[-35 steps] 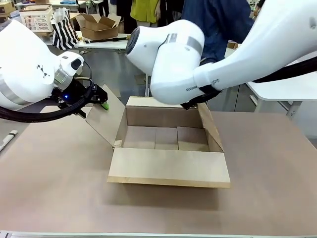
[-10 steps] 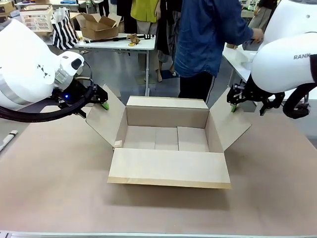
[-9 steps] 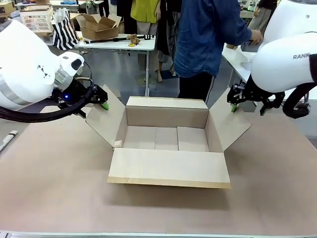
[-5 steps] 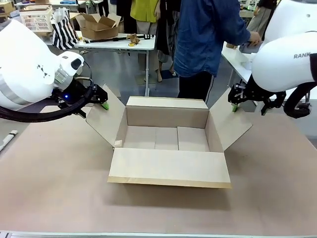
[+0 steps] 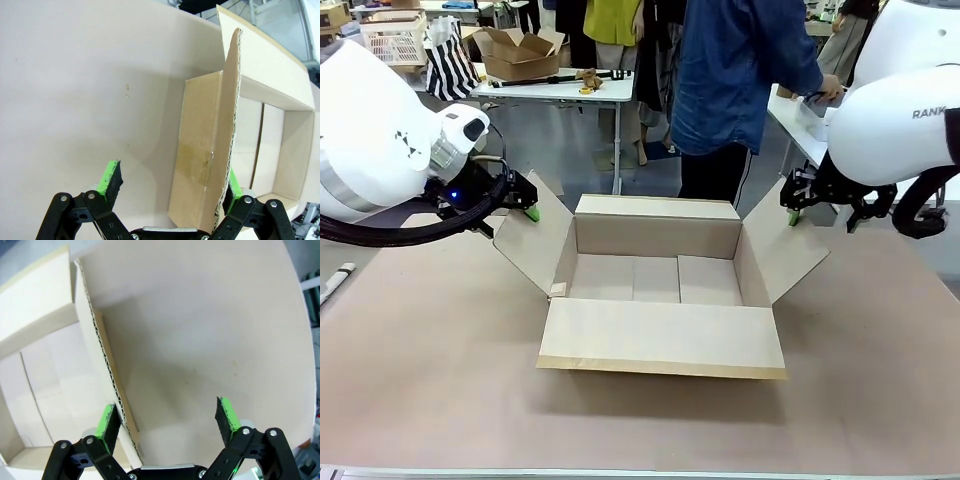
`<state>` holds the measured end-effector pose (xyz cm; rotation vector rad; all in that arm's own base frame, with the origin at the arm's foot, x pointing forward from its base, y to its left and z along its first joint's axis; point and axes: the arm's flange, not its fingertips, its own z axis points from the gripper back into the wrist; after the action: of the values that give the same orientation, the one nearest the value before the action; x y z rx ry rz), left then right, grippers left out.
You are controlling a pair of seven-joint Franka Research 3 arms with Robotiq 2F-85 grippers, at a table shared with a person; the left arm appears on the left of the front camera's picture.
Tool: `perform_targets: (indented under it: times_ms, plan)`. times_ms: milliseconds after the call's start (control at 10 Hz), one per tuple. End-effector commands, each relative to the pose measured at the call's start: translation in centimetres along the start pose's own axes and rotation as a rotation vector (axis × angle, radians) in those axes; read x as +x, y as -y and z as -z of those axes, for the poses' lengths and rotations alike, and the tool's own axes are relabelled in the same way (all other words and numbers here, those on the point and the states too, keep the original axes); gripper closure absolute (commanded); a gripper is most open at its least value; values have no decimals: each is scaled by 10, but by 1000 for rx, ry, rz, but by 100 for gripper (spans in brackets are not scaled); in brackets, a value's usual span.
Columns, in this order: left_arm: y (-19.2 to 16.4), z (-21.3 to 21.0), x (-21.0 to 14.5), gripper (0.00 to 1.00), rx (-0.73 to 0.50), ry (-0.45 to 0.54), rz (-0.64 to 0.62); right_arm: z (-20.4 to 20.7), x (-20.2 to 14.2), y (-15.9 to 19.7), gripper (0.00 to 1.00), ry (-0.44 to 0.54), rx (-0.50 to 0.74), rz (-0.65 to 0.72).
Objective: Pack the gift set into the box.
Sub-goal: Lift both hands away from the flaps of the Package Box.
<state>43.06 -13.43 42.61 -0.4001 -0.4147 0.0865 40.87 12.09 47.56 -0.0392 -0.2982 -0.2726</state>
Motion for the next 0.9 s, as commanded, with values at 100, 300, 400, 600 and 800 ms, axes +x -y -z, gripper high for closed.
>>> perform_targets:
  times_ms: [100, 300, 400, 600, 800]
  plan:
    - [0, -1, 0, 0, 9, 2, -5, -1, 2, -2, 0, 13, -25, 12]
    - [0, -1, 0, 0, 9, 2, -5, -1, 2, -2, 0, 13, -25, 12]
    - [0, -1, 0, 0, 9, 2, -5, -1, 2, -2, 0, 13, -25, 12]
    - [0, -1, 0, 0, 9, 2, -5, -1, 2, -2, 0, 13, -25, 12]
    - [0, -1, 0, 0, 9, 2, -5, -1, 2, -2, 0, 13, -25, 12]
